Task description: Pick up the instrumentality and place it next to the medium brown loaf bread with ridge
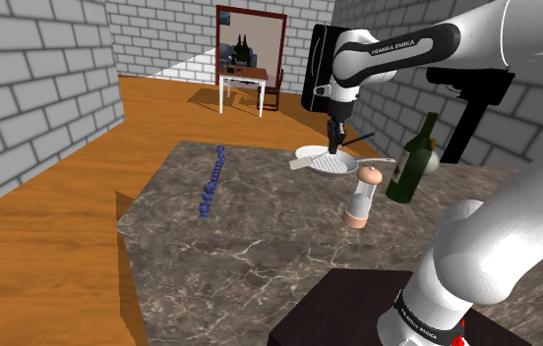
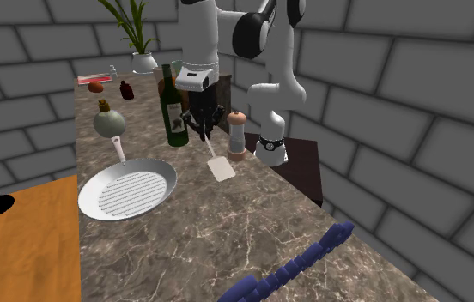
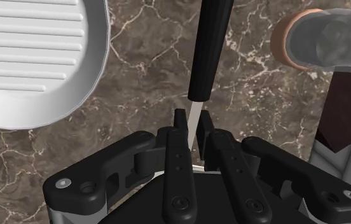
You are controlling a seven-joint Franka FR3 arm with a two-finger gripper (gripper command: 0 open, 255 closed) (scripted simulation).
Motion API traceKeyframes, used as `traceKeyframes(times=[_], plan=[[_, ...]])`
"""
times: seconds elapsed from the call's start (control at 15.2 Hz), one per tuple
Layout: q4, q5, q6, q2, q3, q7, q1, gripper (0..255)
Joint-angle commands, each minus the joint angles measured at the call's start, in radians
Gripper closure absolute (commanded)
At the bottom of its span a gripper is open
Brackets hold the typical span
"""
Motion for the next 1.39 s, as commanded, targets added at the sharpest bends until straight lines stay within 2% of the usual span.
traceKeyframes(times=[0.0, 0.73, 1.32], plan=[[0.022, 0.001, -0.027, -0.005, 0.004, -0.001, 0.001, 255], [0.161, 0.011, -0.172, -0.010, 0.019, -0.011, 0.007, 255], [0.115, -0.080, -0.181, -0.103, -0.109, -0.195, -0.082, 255]])
